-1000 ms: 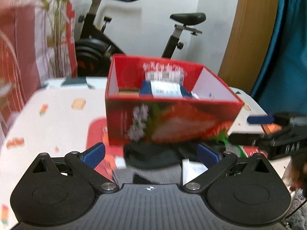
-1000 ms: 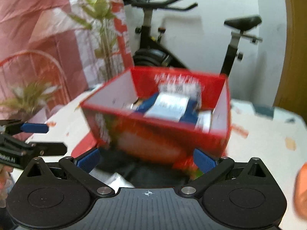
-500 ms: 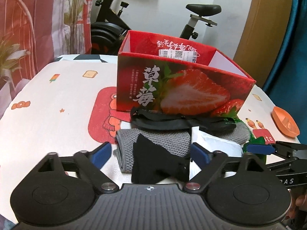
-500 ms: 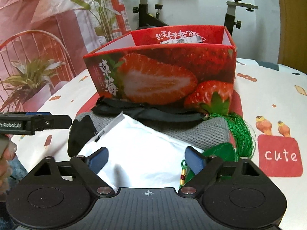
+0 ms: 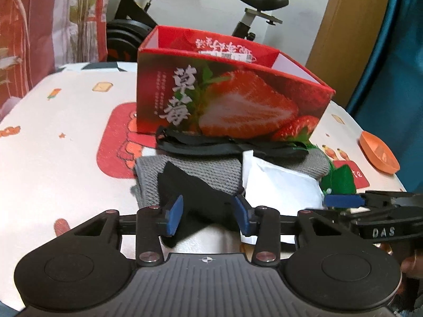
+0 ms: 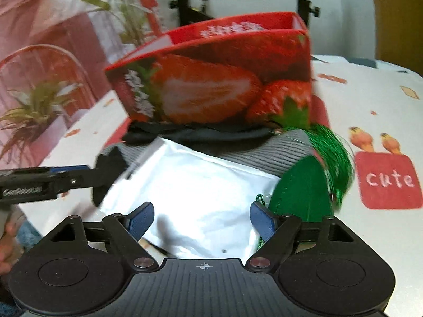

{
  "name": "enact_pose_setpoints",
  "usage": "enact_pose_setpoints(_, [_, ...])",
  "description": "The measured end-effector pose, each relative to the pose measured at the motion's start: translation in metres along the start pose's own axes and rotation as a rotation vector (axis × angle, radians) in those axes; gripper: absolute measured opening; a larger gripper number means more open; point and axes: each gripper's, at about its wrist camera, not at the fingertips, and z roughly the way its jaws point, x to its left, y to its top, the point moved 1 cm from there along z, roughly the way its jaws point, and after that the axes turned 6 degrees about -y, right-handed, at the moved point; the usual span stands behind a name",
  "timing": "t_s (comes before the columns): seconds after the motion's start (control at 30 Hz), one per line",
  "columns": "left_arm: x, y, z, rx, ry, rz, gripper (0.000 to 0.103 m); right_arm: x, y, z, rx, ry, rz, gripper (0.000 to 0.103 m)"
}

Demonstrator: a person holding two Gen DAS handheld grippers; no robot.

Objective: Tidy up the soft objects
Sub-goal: 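Close the left tool on the edge of the white packet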

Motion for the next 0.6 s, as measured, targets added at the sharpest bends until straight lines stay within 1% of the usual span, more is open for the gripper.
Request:
enact_pose_setpoints(0.07, [0.001,-0.001,0.003,0.012,-0.01,-0.01,0.045,-0.004,-0.001,0.0,-0.003,-0.032,0.013,0.085])
enact_pose_setpoints(0.13, [0.003,-0.001,0.004,0.016,-0.013,-0.016,0.045,-0.01,-0.002,0.001,-0.004,-0.046,0.036,0.086])
enact_pose_setpoints(0.2, [0.003,-0.001,0.005,0.017,-0.017,-0.021,0.045,-0.016,-0.004,0.004,0.007,-0.033,0.064,0.086])
enact_pose_setpoints(0.27, [0.004,-0.002,0.005,0.018,-0.022,-0.026,0.045,-0.02,-0.006,0.007,0.016,0.005,0.097,0.084])
enact_pose_setpoints(0.37, [0.005,-0.002,0.005,0.016,-0.031,-0.039,0.045,-0.018,-0.007,0.01,0.013,0.02,0.087,0.084])
enact_pose_setpoints(0.53, [0.008,0.004,0.008,0.015,-0.085,-0.1,0.045,-0.015,-0.007,0.013,-0.005,0.027,0.069,0.085])
enact_pose_setpoints(0.6, [0.007,0.009,0.011,0.006,-0.127,-0.113,0.045,-0.014,-0.007,0.013,-0.011,0.026,0.06,0.085])
